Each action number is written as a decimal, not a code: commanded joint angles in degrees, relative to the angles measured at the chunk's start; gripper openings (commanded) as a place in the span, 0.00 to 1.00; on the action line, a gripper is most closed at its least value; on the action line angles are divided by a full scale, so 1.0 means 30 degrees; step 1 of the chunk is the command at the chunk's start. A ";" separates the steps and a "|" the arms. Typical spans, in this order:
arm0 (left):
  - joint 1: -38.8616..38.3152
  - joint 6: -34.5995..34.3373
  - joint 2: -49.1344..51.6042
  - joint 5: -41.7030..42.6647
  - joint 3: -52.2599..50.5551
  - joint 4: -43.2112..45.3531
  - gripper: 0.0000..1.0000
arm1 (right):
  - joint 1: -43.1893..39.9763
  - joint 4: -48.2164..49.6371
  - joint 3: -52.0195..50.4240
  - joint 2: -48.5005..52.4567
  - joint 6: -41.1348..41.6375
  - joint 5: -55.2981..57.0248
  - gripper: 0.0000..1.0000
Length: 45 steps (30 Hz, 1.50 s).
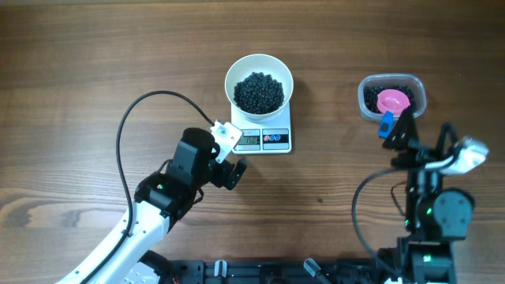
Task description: Scoop item into bowl and weigh 150g on scale
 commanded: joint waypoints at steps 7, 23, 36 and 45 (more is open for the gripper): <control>0.0175 0.0095 0.0000 -0.0109 -0.0066 0.0022 1.00 | 0.1027 0.0270 -0.4102 -0.5493 -0.0379 0.0641 1.00; 0.0175 0.0095 0.0000 -0.0109 -0.0066 0.0029 1.00 | 0.1384 -0.3308 -0.4852 -0.7220 -0.7169 -0.5071 1.00; 0.0175 0.0087 0.0000 -0.0109 -0.0066 0.0022 1.00 | 0.1384 -0.3315 -0.4852 -0.7206 -0.7155 -0.4830 1.00; 0.0175 0.0095 0.0000 -0.0109 -0.0066 0.0022 1.00 | 0.1384 -0.3315 -0.4852 -0.7206 -0.7147 -0.4830 1.00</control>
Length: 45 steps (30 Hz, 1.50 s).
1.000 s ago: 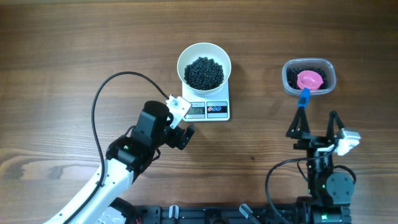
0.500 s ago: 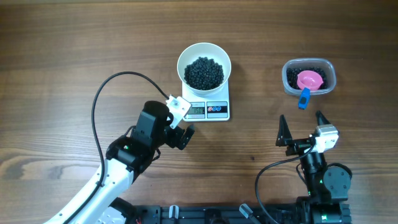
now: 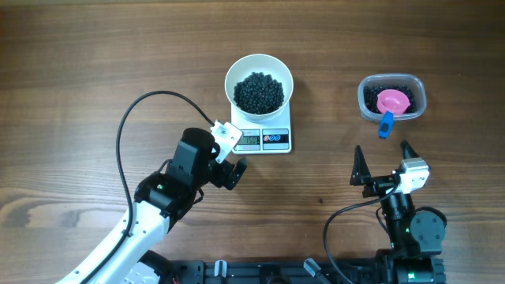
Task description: Scoop item into bowl and weigh 150g on scale
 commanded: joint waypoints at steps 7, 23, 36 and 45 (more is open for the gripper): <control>0.0175 0.0095 0.0000 -0.0109 -0.0066 0.0036 1.00 | 0.0131 0.0044 -0.0036 -0.0240 -0.0248 -0.0350 1.00; 0.0175 0.0095 0.0007 -0.0109 -0.0066 -0.0984 1.00 | 0.0131 0.0044 -0.0036 -0.0240 -0.0248 -0.0357 1.00; 0.0342 0.0087 -0.4124 0.0022 -0.0066 -0.2696 1.00 | 0.0131 0.0044 -0.0036 -0.0240 -0.0248 -0.0350 1.00; 0.3949 -0.1421 -1.0848 0.0109 -0.1661 -0.3060 1.00 | 0.0131 0.0044 -0.0036 -0.0240 -0.0248 -0.0350 1.00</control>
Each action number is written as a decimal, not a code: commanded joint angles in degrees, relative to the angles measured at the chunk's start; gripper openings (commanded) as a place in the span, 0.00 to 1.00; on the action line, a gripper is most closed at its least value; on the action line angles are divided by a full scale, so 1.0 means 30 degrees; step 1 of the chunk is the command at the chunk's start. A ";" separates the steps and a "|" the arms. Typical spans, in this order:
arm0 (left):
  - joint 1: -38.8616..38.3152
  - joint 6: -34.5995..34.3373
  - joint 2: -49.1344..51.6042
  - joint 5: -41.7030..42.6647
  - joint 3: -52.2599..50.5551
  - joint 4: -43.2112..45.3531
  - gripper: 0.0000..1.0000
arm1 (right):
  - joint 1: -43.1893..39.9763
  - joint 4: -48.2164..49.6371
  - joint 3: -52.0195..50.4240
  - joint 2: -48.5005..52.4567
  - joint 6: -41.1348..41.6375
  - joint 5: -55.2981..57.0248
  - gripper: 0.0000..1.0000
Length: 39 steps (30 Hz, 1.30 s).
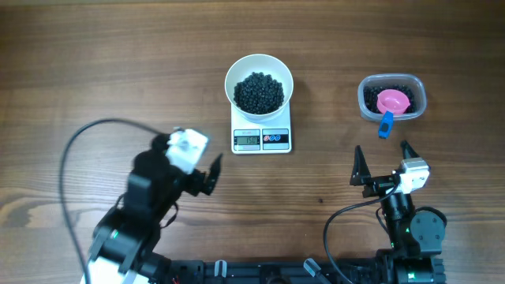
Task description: Scoop item into bowl and weigh 150g on scale
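Note:
A white bowl (230, 76) filled with dark beans (259, 92) stands on the white scale (261, 140), whose display is lit. At the right, a clear container (418, 93) of beans holds the pink scoop (393, 101), its blue handle (386, 125) hanging over the near rim. My left gripper (205, 177) sits left of and below the scale, apart from it, open and holding nothing. My right gripper (384, 162) is below the container, wide open and empty.
The wooden table (95, 63) carries only the scale and the container. A black cable (79, 150) loops over the left arm. Both arm bases stand at the front edge.
My left gripper has drawn back left and toward the front, away from the scale's near left corner. The right arm, bowl, scale and scoop are unchanged.
At first my right gripper was at the container by the scoop's blue handle, and my left gripper lay by the scale's near left corner. Then the right gripper stood open nearer the front, the scoop resting in the container. Now the left gripper has also withdrawn.

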 commanded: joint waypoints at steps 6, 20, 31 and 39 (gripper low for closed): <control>0.3599 -0.0933 -0.6433 0.0845 -0.3949 0.1705 1.00 | 0.0131 0.0044 -0.0036 -0.0226 -0.0248 -0.0342 1.00; 0.6812 -0.0933 -1.2087 0.1013 -0.8466 0.4670 1.00 | 0.0131 0.0044 -0.0036 -0.0226 -0.0248 -0.0350 1.00; 0.6834 -0.0940 -1.2830 0.0474 -0.9377 0.4816 1.00 | 0.0131 0.0036 -0.0036 -0.0226 -0.0248 -0.0342 1.00; 0.6819 -0.1530 -1.2830 0.0153 -0.9799 0.4867 1.00 | 0.0131 0.0044 -0.0036 -0.0226 -0.0248 -0.0342 1.00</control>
